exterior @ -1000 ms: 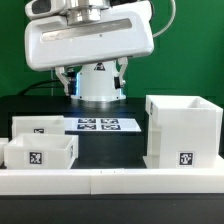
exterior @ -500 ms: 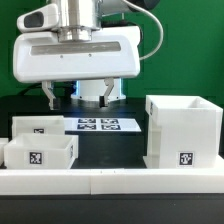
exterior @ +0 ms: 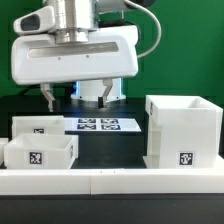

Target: Assemble drawer

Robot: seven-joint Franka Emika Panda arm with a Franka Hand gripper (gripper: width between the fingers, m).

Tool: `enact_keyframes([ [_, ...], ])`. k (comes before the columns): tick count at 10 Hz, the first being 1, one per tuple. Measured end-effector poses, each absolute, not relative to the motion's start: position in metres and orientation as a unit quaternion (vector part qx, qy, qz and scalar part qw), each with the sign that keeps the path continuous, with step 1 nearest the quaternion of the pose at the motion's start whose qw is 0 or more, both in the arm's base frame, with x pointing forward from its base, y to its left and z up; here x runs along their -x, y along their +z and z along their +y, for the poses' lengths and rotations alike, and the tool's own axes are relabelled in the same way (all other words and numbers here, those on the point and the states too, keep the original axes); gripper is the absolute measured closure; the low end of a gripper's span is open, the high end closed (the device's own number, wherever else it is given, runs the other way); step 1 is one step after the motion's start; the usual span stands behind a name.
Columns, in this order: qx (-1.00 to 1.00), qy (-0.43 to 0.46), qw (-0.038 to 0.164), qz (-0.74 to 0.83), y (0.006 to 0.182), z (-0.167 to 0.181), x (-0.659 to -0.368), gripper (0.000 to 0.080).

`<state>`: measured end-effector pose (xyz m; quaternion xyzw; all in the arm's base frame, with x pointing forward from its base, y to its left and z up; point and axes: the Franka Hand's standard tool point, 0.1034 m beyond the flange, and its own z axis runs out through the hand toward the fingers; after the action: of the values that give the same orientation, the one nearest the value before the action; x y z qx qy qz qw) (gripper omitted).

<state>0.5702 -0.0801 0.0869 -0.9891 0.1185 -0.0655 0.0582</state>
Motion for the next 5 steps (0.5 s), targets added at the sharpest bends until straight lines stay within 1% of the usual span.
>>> enact_keyframes([
  [1,0.989,-0.059,0.058,0.124,0.0767,-0.0831,-0.5692,0.0151],
  [2,0.989,-0.054,0.057,0.128,0.0709,-0.0860,-0.5654,0.0151],
  [5,0.989,-0.054,0.057,0.127,0.0714,-0.0850,-0.5659,0.0151],
])
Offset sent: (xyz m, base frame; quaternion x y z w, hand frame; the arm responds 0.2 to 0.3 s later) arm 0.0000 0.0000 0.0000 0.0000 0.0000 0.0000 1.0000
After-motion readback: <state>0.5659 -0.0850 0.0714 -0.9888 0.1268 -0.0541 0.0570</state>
